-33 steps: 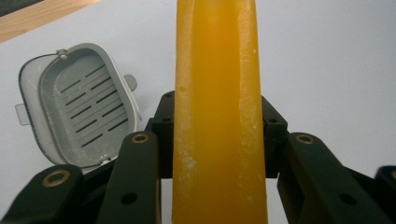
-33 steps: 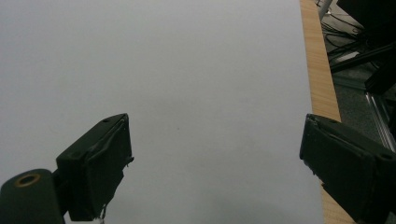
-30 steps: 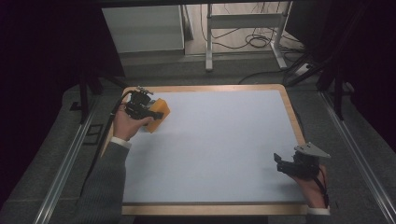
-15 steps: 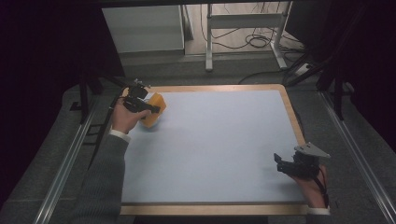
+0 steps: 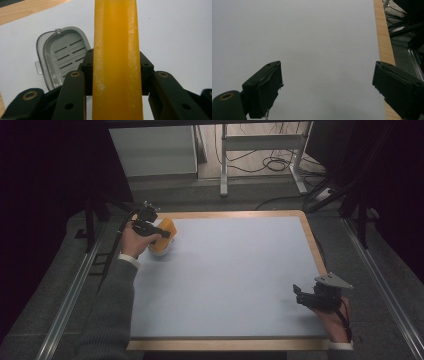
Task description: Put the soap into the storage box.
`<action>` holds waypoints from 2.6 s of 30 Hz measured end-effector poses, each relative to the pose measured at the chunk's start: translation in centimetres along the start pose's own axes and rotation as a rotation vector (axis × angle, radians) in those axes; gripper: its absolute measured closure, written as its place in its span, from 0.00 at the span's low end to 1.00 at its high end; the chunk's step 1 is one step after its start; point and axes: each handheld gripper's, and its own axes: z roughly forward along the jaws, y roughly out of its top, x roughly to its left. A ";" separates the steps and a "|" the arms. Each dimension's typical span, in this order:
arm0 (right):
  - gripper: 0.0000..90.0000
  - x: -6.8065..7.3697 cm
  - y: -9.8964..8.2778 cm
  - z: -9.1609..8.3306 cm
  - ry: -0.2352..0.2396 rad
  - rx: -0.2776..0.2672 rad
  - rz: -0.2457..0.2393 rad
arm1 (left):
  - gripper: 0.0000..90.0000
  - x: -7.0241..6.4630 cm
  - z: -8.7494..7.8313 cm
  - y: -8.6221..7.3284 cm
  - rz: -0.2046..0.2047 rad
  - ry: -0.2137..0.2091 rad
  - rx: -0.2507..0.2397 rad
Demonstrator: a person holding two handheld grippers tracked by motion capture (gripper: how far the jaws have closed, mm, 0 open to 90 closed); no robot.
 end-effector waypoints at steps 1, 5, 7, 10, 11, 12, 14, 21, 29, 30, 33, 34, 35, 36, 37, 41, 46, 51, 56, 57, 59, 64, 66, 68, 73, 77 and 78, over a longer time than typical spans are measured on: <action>0.10 0.0 0.0 0.0 -0.001 0.001 0.001 | 0.68 0.3 0.1 0.1 -0.005 0.005 0.000; 0.10 0.0 0.0 0.0 -0.001 0.002 0.000 | 0.68 0.7 0.3 0.2 -0.025 0.023 -0.018; 0.10 -0.1 -0.1 0.0 -0.002 0.002 0.001 | 0.68 1.0 0.4 0.3 -0.035 0.028 -0.023; 0.10 -0.1 -0.1 0.0 -0.002 0.002 0.003 | 0.68 1.3 0.6 0.3 -0.040 0.026 -0.017; 0.10 -0.1 -0.1 0.1 -0.003 0.004 0.002 | 0.68 1.4 0.7 0.3 -0.045 0.027 -0.016; 0.10 -0.1 -0.1 0.1 -0.003 0.004 0.002 | 0.68 1.5 0.9 0.4 -0.049 0.030 -0.014; 0.10 -0.1 -0.1 0.1 -0.003 0.005 0.001 | 0.68 1.9 1.1 0.4 -0.059 0.031 -0.011; 0.10 -0.2 -0.2 0.2 -0.003 0.007 0.005 | 0.68 2.8 2.4 0.6 -0.087 0.048 -0.014; 0.10 -0.1 -0.2 0.3 0.003 0.014 0.007 | 0.68 4.0 3.3 0.8 -0.126 0.053 -0.009; 0.10 -0.1 -0.2 0.3 0.003 0.014 0.007 | 0.68 4.0 3.3 0.8 -0.126 0.053 -0.009; 0.10 0.0 -0.1 0.2 0.010 0.007 0.005 | 0.68 4.5 3.7 0.9 -0.145 0.055 -0.014; 0.10 0.0 -0.1 0.2 0.011 0.006 0.003 | 0.68 4.6 3.8 0.9 -0.150 0.058 -0.015; 0.10 0.0 -0.1 0.2 0.010 0.007 0.003 | 0.68 4.7 3.9 0.9 -0.151 0.061 -0.013; 0.10 0.0 -0.1 0.2 0.008 0.009 0.003 | 0.68 4.8 4.0 0.9 -0.153 0.060 -0.011; 0.10 -0.1 -0.2 0.3 0.007 0.011 0.006 | 0.68 4.8 4.1 0.9 -0.155 0.062 -0.011; 0.10 -0.3 -0.2 0.3 0.002 0.014 0.007 | 0.68 4.9 4.5 0.8 -0.159 0.064 -0.005; 0.10 -0.3 -0.2 0.2 -0.001 0.010 0.011 | 0.68 5.3 5.0 0.6 -0.180 0.068 -0.001; 0.10 -0.3 -0.2 0.2 -0.001 0.015 0.010 | 0.68 5.7 5.7 -0.1 -0.197 0.068 0.008; 0.10 -0.3 -0.2 0.3 -0.003 0.015 0.011 | 0.68 6.1 6.1 -0.5 -0.220 0.058 0.000; 0.10 -0.3 -0.3 0.3 -0.003 0.016 0.009 | 0.67 6.1 6.1 -0.5 -0.224 0.053 -0.007; 0.10 -0.3 -0.3 0.3 -0.001 0.017 0.008 | 0.60 6.2 5.4 -0.3 -0.233 0.049 -0.044; 0.10 -0.2 -0.3 0.4 0.000 0.018 0.002 | 0.34 6.0 3.7 0.0 -0.231 0.113 -0.046; 0.10 -0.2 -0.3 0.3 0.001 0.016 0.004 | 0.26 5.8 3.0 -0.1 -0.213 0.159 -0.049; 0.10 -0.2 -0.2 0.3 -0.002 0.016 0.002 | 0.25 5.6 2.2 -0.2 -0.204 0.154 -0.060; 0.10 -0.3 -0.3 0.3 -0.005 0.018 0.004 | 0.22 4.6 0.5 -0.9 -0.131 0.123 -0.097; 0.10 -0.3 -0.3 0.4 -0.004 0.019 0.001 | 0.22 3.3 -0.5 -2.0 -0.077 0.054 -0.117; 0.10 -0.3 -0.3 0.4 -0.005 0.021 0.000 | 0.22 2.9 -0.7 -2.3 -0.058 0.051 -0.105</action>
